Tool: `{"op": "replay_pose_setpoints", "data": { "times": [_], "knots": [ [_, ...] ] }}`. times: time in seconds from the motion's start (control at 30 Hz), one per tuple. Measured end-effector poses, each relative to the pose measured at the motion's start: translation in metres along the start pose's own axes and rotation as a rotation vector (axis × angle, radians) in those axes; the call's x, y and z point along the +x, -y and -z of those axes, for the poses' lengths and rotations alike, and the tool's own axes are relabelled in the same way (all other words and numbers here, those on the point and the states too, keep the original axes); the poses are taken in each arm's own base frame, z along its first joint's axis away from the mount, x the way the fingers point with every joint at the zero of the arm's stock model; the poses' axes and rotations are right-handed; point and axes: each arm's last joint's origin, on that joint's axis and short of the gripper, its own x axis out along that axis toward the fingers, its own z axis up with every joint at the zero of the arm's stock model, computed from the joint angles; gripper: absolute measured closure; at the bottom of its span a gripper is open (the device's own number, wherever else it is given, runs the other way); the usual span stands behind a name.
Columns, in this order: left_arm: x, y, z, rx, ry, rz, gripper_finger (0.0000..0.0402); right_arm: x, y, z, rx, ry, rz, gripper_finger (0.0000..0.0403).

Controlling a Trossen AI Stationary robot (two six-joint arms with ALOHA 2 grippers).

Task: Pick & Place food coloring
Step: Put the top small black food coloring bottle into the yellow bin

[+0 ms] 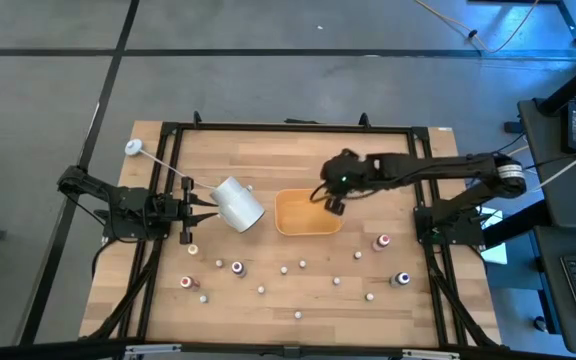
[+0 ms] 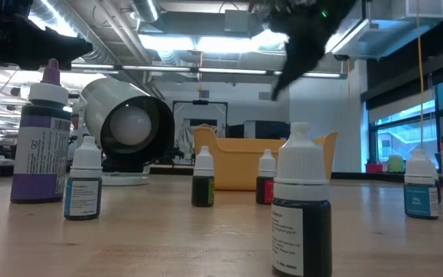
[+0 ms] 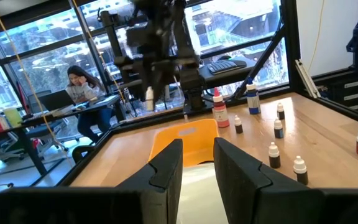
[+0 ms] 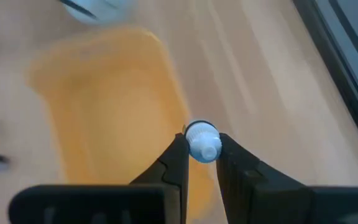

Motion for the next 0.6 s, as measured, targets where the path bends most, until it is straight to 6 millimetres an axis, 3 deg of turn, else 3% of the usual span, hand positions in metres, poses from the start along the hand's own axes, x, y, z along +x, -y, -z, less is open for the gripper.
{"op": "replay_pose_setpoints", "data": {
  "times": [0.1, 0.23, 0.43, 0.6],
  "knots": [
    [0.000, 0.000, 0.000, 0.000, 0.000, -0.001, 0.0313, 0.009, -0.021, -0.013, -0.062, 0.006, -0.032, 0.0340],
    [0.000, 0.000, 0.000, 0.001, -0.005, -0.016, 0.0313, 0.036, -0.041, -0.024, -0.103, -0.037, -0.045, 0.0340],
    [0.000, -0.001, 0.000, 0.001, -0.013, -0.044, 0.0313, 0.086, -0.058, -0.035, -0.143, -0.131, -0.132, 0.0340],
    [0.000, -0.001, 0.000, 0.001, -0.014, -0.048, 0.0313, 0.117, -0.065, -0.032, -0.169, -0.212, -0.148, 0.0339]
  ]
}}
